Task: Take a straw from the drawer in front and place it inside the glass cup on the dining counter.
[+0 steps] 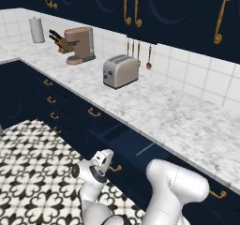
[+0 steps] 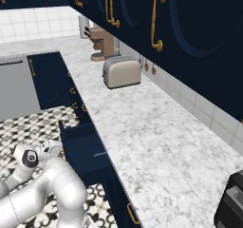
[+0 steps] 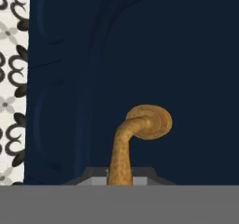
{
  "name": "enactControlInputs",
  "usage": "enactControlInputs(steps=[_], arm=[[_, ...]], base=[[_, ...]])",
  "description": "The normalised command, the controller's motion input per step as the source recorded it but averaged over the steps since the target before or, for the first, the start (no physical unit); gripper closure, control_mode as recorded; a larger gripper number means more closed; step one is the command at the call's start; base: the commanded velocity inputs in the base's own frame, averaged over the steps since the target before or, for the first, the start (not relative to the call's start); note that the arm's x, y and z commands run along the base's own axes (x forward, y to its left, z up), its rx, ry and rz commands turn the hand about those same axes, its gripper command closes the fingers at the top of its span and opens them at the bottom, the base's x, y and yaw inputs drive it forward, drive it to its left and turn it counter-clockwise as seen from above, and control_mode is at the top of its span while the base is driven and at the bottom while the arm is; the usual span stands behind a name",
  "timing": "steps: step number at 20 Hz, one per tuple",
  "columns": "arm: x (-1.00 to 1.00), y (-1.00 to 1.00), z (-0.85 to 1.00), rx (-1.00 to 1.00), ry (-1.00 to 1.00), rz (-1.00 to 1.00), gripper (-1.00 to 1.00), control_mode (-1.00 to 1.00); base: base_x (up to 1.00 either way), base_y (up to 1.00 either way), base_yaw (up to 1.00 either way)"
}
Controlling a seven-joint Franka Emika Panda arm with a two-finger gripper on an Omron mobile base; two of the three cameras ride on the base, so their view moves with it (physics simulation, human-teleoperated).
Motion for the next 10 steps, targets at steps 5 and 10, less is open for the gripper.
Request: enactControlInputs(steps=[5,10], arm=[[-0.34,1.00,0.00,0.07,0.10,0.08,1.00,-1.00],[-0.03,0.58,0.16,0.25,0.22,0.07,-1.00,-1.00]], base=[[0.00,0.00,0.00],[0.00,0.00,0.00]])
